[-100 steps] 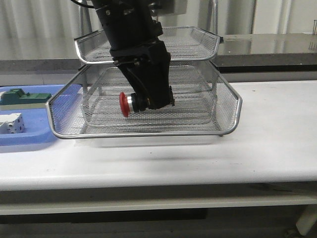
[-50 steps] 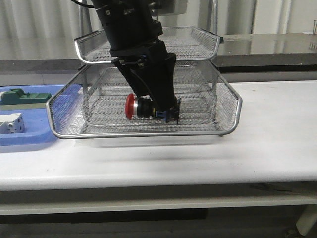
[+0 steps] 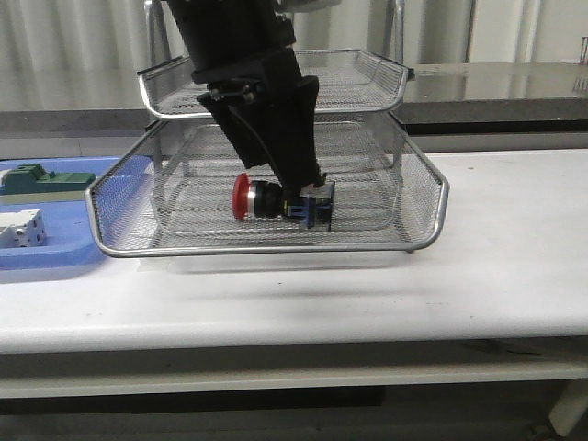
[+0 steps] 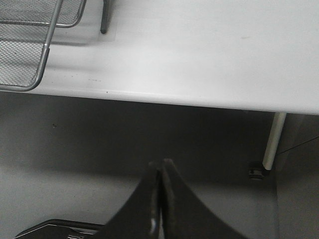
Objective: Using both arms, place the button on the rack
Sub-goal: 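Lower the button onto the middle tray mesh and open the left gripper, then raise and withdraw the left gripper from the rack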
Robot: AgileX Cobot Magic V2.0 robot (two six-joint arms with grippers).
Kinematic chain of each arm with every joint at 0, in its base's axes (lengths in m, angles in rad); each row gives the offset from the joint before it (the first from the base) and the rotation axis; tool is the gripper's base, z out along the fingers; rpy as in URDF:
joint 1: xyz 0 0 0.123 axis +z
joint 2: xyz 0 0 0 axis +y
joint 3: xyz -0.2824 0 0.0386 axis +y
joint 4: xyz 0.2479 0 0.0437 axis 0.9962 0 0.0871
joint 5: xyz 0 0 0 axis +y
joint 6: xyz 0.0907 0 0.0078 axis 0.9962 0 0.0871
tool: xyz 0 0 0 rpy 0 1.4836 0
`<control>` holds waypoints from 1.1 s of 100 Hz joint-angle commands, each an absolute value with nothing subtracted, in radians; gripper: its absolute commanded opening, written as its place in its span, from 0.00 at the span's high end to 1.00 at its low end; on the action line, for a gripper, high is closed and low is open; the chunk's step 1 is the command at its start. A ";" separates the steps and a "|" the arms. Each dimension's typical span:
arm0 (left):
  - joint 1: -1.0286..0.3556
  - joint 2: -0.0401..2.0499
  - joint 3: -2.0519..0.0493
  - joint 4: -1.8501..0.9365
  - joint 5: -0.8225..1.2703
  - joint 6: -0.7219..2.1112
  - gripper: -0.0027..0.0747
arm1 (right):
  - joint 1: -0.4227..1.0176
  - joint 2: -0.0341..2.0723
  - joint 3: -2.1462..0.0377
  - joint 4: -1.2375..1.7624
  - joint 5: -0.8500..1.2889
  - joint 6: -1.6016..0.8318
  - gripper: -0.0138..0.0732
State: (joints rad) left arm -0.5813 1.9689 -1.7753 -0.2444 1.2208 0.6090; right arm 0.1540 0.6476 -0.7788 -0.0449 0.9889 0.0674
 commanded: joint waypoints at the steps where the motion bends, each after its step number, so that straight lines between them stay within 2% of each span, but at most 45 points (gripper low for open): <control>1: -0.582 1.881 -1.801 -0.270 1.231 0.600 0.17 | 0.155 0.645 -0.815 -0.059 0.931 0.066 0.92; 36: -0.544 1.747 -1.801 -0.270 1.273 0.566 0.17 | 0.155 0.645 -0.815 -0.059 0.931 0.066 0.92; 73: -0.251 1.558 -1.742 -0.330 1.263 0.498 0.17 | 0.155 0.645 -0.815 -0.059 0.931 0.066 0.92; 92: -0.116 1.397 -1.590 -0.337 1.137 0.498 0.17 | 0.155 0.645 -0.815 -0.059 0.931 0.066 0.92; 110: -0.039 1.220 -1.358 -0.337 0.908 0.502 0.17 | 0.155 0.645 -0.815 -0.059 0.931 0.066 0.92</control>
